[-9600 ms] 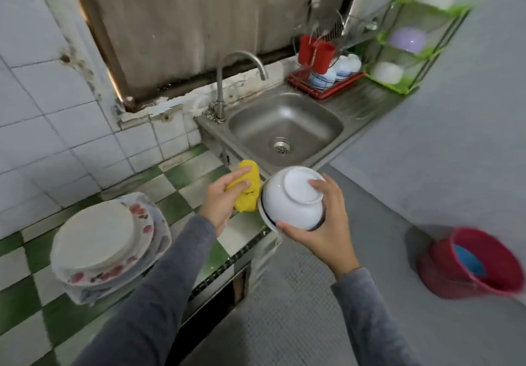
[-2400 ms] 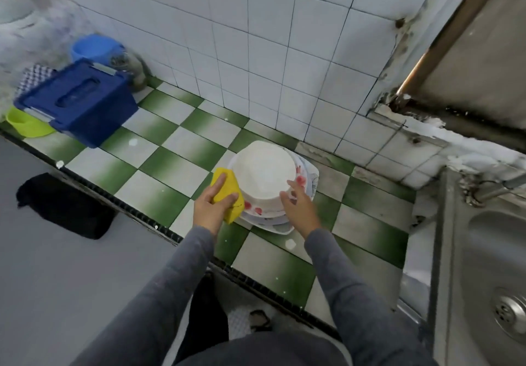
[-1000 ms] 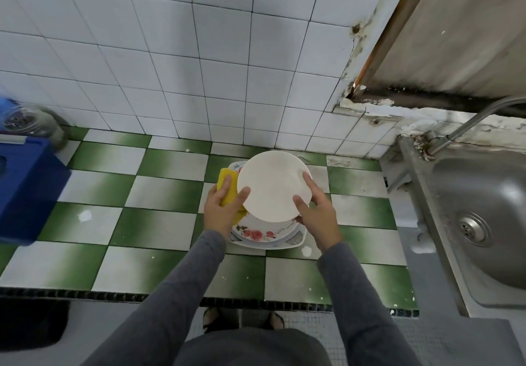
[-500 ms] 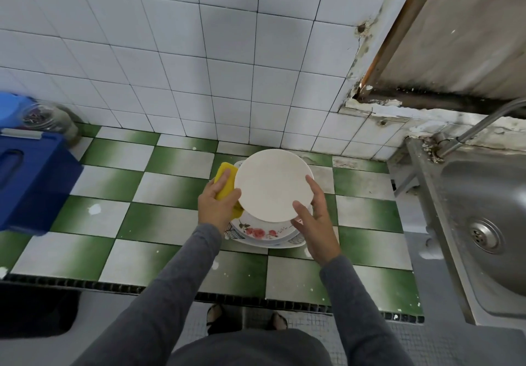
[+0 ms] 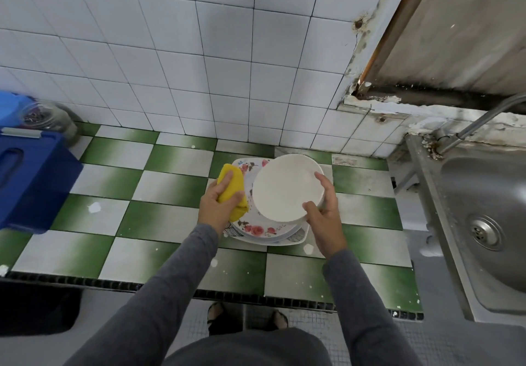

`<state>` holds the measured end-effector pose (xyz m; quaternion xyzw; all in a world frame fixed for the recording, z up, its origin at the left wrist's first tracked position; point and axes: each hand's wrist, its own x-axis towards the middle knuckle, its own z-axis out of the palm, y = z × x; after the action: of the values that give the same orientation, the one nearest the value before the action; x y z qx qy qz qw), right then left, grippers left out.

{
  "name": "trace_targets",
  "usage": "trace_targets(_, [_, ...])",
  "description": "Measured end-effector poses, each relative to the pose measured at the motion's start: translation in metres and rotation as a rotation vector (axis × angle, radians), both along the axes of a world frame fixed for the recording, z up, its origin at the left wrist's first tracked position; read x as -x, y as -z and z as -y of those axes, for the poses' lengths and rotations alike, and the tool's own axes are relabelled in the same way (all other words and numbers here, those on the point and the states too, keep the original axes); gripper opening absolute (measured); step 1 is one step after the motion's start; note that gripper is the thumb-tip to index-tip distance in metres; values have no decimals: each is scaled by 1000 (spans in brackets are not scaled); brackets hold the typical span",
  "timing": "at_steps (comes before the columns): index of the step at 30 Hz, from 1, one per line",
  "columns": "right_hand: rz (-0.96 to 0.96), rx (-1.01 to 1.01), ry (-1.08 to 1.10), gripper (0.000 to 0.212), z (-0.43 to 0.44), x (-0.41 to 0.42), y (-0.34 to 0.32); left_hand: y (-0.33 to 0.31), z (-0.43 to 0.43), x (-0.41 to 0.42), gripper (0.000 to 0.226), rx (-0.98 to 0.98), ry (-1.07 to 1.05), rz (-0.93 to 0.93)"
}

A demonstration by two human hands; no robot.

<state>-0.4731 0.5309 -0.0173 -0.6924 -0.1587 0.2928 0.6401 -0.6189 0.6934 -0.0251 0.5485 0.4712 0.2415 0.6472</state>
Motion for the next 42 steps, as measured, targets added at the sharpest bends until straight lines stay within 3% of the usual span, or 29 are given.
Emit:
trace_targets(5, [120,146,-10,67,12,-13,-2,11,-8,6,59,23,-29,-26])
trace_targets(18, [269,272,-9,65,15,-26,-4,13,-13,6,59,66,-39,26])
trace_targets(42, [350,279,-31,61,7,-25,-26,8,-15,8,59,65,-38,58])
